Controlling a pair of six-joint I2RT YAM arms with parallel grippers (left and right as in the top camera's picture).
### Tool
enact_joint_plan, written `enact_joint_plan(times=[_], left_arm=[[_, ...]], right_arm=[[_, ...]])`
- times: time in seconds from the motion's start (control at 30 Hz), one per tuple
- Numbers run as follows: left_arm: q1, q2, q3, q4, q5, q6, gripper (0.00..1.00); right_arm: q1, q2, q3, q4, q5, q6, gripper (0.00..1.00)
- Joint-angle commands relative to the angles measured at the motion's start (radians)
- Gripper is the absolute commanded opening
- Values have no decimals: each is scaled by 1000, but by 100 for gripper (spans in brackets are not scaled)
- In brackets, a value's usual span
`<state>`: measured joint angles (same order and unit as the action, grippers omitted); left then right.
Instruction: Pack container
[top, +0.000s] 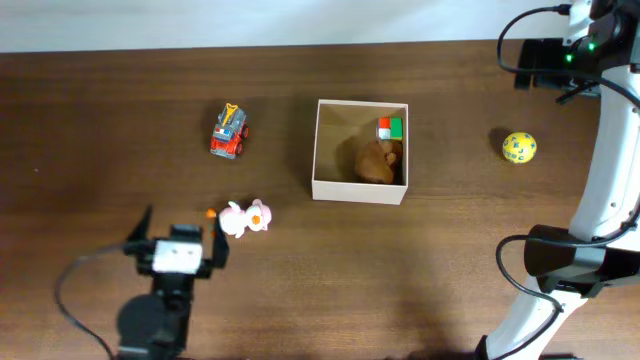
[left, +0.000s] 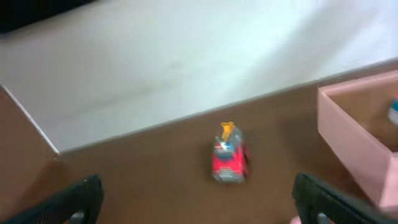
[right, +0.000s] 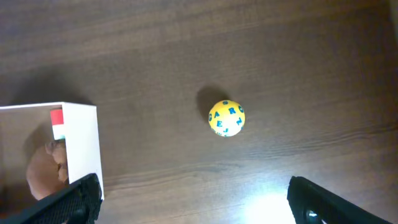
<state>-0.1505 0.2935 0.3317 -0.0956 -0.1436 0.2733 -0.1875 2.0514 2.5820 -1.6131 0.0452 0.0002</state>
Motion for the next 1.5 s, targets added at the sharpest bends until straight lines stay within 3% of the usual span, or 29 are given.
enact_joint_plan(times=[0.0,0.27,0.43,0.6,0.87,0.97,1.2,1.47], left_arm=[[-3,168,219,-51,-34,35,99],[-3,705,719,-403,170,66,99],[-4,963,887,-589,272,64,99],[-4,1109,907,-597,314,55,99],[-4,1167,907,-644,312,79,99],[-4,1181,907,-681,313,153,100],[-4,1233,907,-813,248,443,90],[-4,1397,906,-859,199,515,89]], right_arm=[[-3,3,6,1,9,9,99],[-3,3,6,1,9,9,99],[-3,3,6,1,9,9,99],[-3,3,6,1,9,9,99],[-3,3,6,1,9,9,99],[-3,3,6,1,9,9,99],[-3,3,6,1,9,9,99],[-3,3,6,1,9,9,99]])
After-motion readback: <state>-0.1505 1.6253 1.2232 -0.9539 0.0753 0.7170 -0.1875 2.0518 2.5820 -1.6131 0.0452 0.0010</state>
